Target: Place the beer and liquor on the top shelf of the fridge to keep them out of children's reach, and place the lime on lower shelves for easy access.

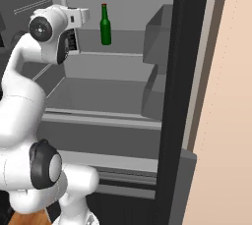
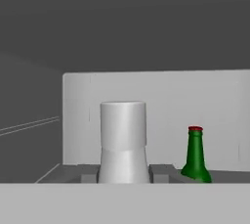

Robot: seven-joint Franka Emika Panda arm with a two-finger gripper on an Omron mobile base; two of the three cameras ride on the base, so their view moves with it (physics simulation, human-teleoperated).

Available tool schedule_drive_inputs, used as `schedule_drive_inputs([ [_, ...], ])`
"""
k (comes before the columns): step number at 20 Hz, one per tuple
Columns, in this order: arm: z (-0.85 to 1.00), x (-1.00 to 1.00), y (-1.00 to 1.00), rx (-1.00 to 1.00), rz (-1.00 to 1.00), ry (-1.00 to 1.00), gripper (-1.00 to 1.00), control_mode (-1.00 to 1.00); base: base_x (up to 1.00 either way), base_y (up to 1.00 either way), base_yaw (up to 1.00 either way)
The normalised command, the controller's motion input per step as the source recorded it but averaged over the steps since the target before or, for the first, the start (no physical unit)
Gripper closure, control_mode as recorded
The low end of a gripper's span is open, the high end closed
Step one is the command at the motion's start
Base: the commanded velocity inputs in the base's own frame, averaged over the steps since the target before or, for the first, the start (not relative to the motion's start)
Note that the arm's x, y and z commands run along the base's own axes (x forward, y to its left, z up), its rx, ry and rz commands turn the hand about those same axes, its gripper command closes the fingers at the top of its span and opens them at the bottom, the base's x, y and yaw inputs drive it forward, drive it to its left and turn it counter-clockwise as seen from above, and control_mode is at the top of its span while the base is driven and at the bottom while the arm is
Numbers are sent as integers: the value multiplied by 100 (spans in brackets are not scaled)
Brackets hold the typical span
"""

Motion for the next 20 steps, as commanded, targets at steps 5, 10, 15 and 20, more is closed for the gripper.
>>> schedule_drive_inputs([
  [5, 0, 45, 8, 0, 0, 0, 100, -100, 0, 0, 0],
  [10, 0, 45, 12, 0, 0, 1, 100, -100, 0, 0, 0],
  [15, 0, 53, 12, 0, 0, 0, 100, -100, 0, 0, 0],
  [20, -4, 56, 13, 0, 0, 1, 100, -100, 0, 0, 0],
])
